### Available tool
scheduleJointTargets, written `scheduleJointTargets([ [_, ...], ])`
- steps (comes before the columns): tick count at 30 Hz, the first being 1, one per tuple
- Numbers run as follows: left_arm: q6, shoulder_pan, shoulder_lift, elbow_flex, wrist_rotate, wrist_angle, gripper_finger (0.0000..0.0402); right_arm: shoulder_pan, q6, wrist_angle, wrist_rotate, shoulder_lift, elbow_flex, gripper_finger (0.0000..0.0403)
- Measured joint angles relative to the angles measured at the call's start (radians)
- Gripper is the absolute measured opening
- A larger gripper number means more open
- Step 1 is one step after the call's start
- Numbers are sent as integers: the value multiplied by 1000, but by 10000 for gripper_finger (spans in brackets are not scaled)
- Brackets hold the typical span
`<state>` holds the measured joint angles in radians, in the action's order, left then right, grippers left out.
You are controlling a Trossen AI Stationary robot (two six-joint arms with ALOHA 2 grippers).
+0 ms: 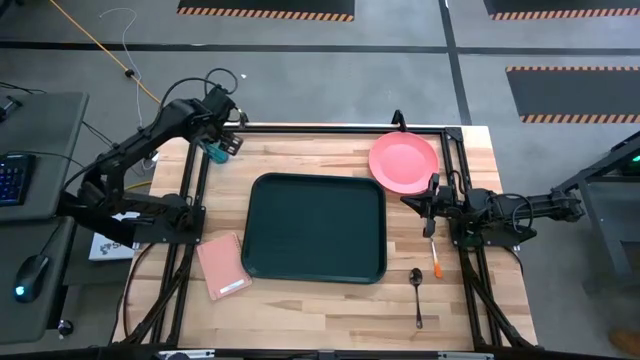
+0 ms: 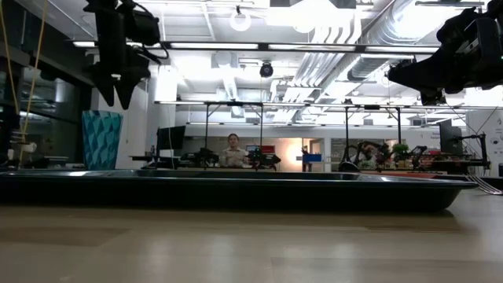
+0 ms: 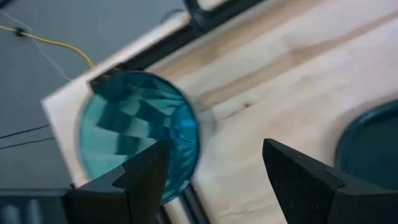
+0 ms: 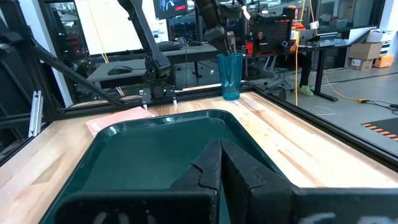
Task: Pick and place plate/cup/fork/spoon on tray
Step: Put the blue cup on the black tray
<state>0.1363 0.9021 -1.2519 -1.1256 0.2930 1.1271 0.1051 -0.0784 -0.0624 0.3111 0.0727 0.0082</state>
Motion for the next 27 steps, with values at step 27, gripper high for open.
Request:
scheduleJointTargets([
  [27,44,35,-250,0,59,1,250,0,0,0,0,0,0,0],
])
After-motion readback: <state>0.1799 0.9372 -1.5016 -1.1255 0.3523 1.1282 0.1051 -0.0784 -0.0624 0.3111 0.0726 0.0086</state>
